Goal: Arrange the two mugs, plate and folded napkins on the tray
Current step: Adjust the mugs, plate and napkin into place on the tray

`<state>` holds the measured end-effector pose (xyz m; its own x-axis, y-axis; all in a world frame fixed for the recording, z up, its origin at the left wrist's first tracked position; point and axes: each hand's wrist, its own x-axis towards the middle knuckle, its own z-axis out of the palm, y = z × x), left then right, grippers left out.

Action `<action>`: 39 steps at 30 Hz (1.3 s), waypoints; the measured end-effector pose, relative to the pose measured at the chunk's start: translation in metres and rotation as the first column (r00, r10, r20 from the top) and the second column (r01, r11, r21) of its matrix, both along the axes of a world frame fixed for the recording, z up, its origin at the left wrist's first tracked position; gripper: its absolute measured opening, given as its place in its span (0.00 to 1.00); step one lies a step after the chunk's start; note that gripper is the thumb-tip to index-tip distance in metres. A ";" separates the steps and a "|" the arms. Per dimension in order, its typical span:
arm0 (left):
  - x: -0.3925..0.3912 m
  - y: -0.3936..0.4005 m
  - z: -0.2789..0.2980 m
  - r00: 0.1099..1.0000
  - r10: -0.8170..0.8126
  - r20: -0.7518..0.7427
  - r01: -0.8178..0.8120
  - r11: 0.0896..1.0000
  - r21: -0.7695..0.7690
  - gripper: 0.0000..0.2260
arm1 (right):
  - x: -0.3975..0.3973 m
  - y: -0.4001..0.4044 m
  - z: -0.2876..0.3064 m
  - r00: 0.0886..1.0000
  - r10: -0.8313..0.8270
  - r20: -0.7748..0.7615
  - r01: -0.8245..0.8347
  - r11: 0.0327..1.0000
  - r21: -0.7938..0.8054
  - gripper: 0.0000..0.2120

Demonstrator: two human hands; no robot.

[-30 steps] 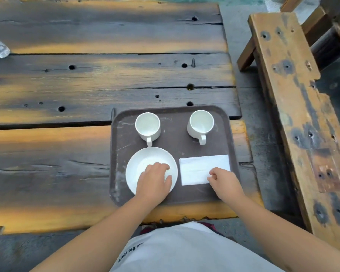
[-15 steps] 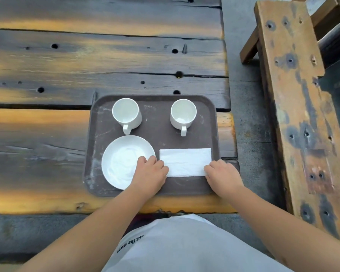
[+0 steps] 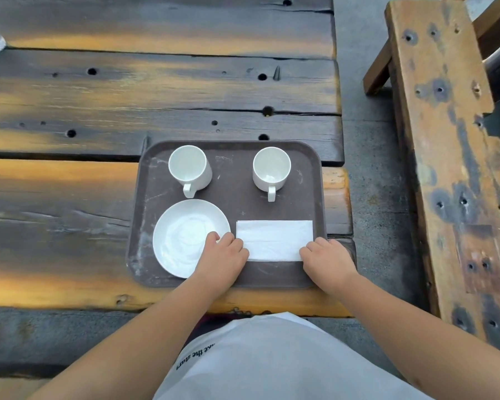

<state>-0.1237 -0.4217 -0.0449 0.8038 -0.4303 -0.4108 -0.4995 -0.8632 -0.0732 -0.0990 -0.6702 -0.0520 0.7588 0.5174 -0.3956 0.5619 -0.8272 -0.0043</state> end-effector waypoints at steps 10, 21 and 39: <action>-0.004 -0.001 -0.004 0.999 0.019 0.040 -0.015 0.994 -0.105 0.06 | -0.003 -0.004 -0.003 0.998 -0.060 -0.033 0.060 0.998 0.004 0.07; 0.004 -0.035 -0.023 0.976 0.142 -0.164 -0.188 0.931 -0.312 0.26 | 0.002 0.007 -0.018 1.000 0.015 -0.024 -0.011 0.989 0.147 0.29; 0.003 -0.019 -0.029 0.997 0.058 -0.046 -0.065 0.986 -0.154 0.29 | -0.005 0.009 -0.021 0.990 -0.087 -0.108 0.094 0.994 0.057 0.27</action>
<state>-0.1206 -0.4411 -0.0739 0.8144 -0.4417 -0.3764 -0.4450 -0.8916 0.0834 -0.1042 -0.6612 -0.0729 0.7597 0.4743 -0.4449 0.4782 -0.8711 -0.1120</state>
